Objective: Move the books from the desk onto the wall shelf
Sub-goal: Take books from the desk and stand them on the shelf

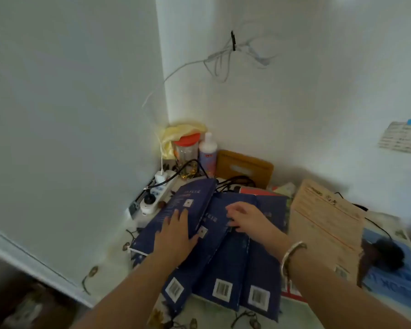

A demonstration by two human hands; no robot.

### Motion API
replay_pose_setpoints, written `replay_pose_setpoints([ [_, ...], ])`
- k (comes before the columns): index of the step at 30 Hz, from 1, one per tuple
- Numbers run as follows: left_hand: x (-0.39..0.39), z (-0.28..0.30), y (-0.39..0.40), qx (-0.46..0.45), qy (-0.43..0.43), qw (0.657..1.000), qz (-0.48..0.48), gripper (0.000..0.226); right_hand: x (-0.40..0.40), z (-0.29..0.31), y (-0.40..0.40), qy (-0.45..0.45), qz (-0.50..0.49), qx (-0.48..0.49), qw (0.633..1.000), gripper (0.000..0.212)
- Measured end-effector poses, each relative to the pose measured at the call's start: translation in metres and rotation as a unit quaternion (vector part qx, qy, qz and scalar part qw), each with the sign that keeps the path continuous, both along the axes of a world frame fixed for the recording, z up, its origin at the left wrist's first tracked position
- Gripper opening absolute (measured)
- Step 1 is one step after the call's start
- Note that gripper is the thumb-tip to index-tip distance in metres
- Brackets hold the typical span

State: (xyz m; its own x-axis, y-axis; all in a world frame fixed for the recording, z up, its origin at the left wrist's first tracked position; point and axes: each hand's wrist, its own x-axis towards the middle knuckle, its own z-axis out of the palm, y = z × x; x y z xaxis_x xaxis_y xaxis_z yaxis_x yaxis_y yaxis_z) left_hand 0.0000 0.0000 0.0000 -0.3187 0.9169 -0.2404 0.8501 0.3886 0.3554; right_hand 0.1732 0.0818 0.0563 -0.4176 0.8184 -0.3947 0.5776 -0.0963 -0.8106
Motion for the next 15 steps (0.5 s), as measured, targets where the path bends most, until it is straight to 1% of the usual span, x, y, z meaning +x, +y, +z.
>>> replay_pose_setpoints([
  [3,-0.002,-0.005,0.003,-0.05,-0.009,0.999,0.018,0.084,-0.013,-0.003,0.007,0.018,-0.01,-0.041,0.999,0.025],
  [5,-0.006,-0.007,0.008,-0.053,-0.005,0.998,0.017,0.08,-0.021,-0.002,0.007,0.023,-0.019,-0.053,0.998,0.025],
  [7,-0.009,-0.006,0.014,-0.028,0.005,0.999,0.019,0.067,-0.026,-0.001,0.008,0.025,-0.034,-0.057,0.997,0.024],
  [9,-0.012,-0.002,0.019,0.002,0.034,0.999,0.019,0.057,-0.03,0.003,0.009,0.038,-0.063,-0.069,0.995,0.027],
  [11,-0.014,0.003,0.02,0.025,0.087,0.996,-0.013,0.052,-0.034,0.01,0.008,0.054,-0.09,-0.087,0.991,0.031],
  [13,-0.022,0.012,0.017,0.051,0.123,0.99,-0.046,0.042,-0.037,0.016,0.006,0.067,-0.107,-0.096,0.987,0.033],
  [15,-0.038,0.029,0.013,0.081,0.107,0.989,-0.059,0.032,-0.039,0.023,0.005,0.084,-0.124,-0.103,0.983,0.034],
])
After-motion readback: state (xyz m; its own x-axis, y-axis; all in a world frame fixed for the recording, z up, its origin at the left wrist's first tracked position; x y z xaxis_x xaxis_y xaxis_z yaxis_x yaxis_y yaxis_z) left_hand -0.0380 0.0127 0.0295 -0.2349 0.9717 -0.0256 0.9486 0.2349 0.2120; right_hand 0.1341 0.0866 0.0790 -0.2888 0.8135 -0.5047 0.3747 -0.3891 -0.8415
